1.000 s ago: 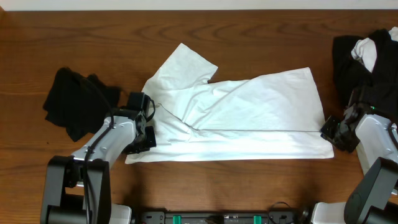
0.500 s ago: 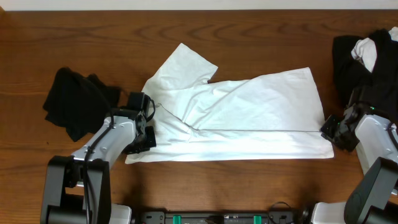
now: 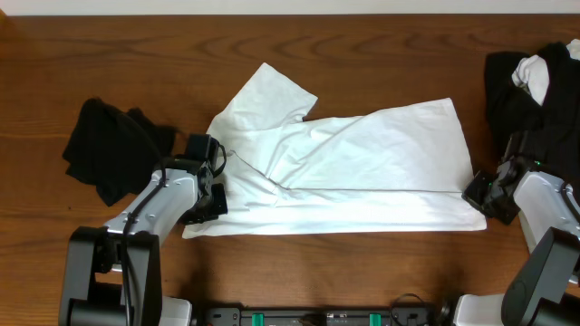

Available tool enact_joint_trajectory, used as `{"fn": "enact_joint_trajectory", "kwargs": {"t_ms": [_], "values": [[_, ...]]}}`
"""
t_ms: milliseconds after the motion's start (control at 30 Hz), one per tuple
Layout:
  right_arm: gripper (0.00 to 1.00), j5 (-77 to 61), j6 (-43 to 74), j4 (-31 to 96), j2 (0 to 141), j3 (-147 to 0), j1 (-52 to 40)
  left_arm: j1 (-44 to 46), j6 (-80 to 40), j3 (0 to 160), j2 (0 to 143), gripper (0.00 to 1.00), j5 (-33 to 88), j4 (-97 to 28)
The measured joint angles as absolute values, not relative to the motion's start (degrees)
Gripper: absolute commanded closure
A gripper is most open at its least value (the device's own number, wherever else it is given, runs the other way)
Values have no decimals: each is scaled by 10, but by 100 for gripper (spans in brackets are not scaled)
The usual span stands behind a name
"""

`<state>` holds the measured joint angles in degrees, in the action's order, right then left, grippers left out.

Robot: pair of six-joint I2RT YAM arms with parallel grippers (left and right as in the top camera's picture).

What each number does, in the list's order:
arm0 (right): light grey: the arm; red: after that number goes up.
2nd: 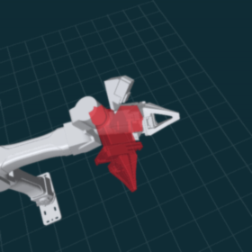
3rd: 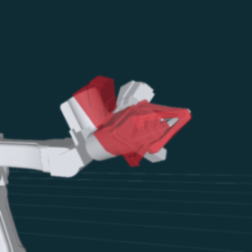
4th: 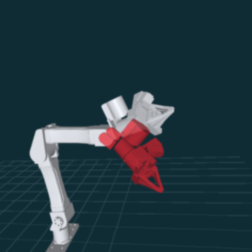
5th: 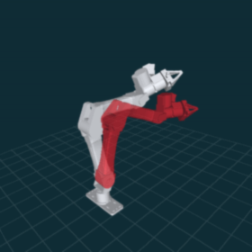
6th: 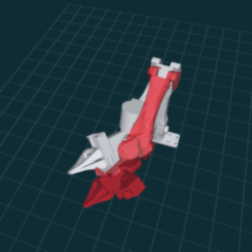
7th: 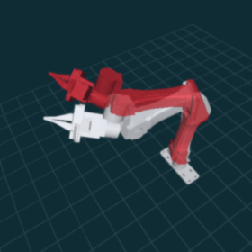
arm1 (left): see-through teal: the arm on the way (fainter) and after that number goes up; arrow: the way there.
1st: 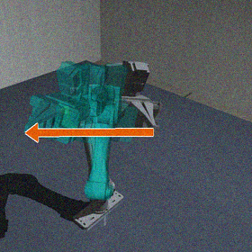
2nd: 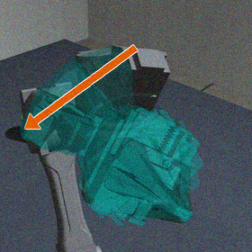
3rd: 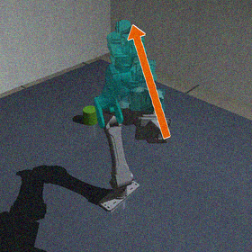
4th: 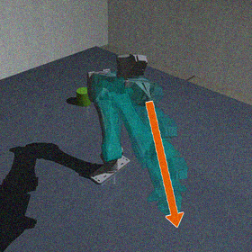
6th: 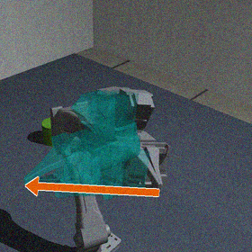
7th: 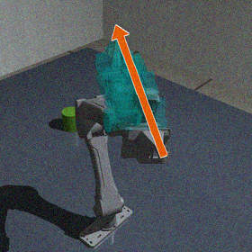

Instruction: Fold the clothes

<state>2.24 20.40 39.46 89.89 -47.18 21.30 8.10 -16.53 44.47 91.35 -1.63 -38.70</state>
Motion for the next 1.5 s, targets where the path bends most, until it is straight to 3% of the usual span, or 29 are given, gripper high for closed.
{"fn": "enact_joint_trajectory", "kwargs": {"t_ms": [367,567,867,1000,1267,1500], "values": [[97,-30,204,295,899,-473,213,81,-165,445,914,85,-17,-387],[83,-46,206,260,899,-473,213,81,-165,445,914,85,-17,-387],[87,-59,200,268,899,-473,213,81,-165,445,914,85,-17,-387],[93,-119,153,285,899,-473,213,81,-165,445,914,85,-17,-387],[92,-311,6,365,899,-474,212,81,-165,445,914,85,-17,-387],[91,-362,-80,439,899,-475,149,81,-165,445,914,85,-17,-387]]}}
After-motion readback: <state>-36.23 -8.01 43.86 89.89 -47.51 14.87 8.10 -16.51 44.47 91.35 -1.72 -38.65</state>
